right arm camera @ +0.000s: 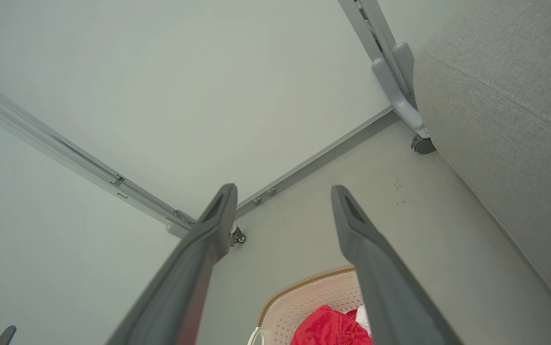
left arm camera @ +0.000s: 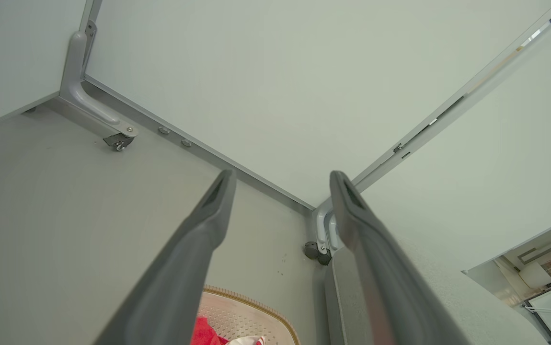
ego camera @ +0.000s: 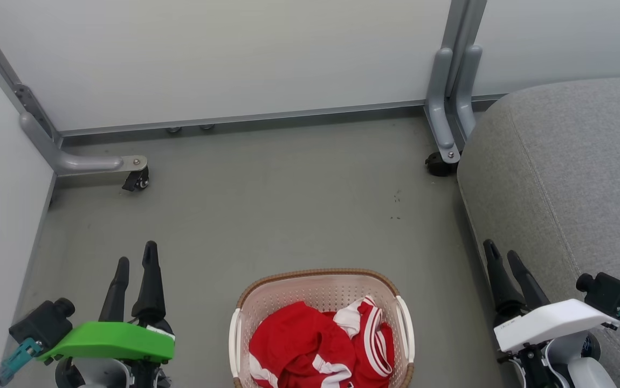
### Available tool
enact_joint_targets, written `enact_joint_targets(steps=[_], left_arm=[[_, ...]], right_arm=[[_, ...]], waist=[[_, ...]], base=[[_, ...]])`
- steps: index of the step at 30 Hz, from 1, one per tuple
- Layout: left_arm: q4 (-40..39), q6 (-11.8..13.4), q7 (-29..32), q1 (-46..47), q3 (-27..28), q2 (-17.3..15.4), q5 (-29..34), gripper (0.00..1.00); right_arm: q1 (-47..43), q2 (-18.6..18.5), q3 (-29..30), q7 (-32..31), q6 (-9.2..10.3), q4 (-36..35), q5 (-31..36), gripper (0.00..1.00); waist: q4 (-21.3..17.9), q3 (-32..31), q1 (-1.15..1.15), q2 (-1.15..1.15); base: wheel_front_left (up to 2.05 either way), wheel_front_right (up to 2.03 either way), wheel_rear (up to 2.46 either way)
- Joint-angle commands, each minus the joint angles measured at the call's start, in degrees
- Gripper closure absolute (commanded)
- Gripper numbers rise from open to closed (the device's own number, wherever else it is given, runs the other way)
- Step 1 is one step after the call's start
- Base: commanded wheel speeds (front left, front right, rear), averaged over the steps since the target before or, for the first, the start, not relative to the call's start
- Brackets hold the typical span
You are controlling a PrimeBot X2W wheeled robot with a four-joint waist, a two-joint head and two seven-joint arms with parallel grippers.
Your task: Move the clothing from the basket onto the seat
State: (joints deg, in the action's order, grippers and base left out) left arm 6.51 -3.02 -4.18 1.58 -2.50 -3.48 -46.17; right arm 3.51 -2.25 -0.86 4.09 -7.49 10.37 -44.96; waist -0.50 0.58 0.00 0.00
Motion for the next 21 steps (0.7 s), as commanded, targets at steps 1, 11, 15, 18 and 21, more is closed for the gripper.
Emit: enact_joint_targets(steps=[1,11,15,18,21], left_arm=[[-1.15,0.42,-0.65,-0.12,-0.33,-0.66,1.97,0.00],[-1.56,0.34,-2.35,-0.81,-0.18,0.01,7.54,0.00],[-1.13,-0.47,-3.05,-1.05,0.17,0.26,9.75,0.00],[-0.92,-0.74,-3.50,-1.30,0.34,0.38,11.60,0.00],[-0.86,-0.93,-3.96,-1.44,0.30,0.48,13.76,0.00]], right_arm=[[0.17,-0.41,-0.06,0.71,-0.01,-0.74,1.98,0.00],[-0.36,-0.48,-0.88,2.42,-0.01,-1.40,9.10,0.00],[-0.57,-0.50,-1.19,3.10,-0.01,-1.28,11.11,0.00],[-0.64,-0.52,-1.33,3.55,-0.01,-1.37,12.74,0.00],[-0.76,-0.53,-1.61,4.06,-0.01,-1.50,14.58,0.00]], waist=[[-0.04,0.01,0.00,0.00],[-0.16,-0.07,0.00,0.00],[-0.27,-0.14,0.00,0.00],[-0.33,-0.17,0.00,0.00],[-0.38,-0.19,0.00,0.00]], base=[[0.00,0.00,0.00],[0.00,0.00,0.00],[0.00,0.00,0.00],[0.00,0.00,0.00],[0.00,0.00,0.00]])
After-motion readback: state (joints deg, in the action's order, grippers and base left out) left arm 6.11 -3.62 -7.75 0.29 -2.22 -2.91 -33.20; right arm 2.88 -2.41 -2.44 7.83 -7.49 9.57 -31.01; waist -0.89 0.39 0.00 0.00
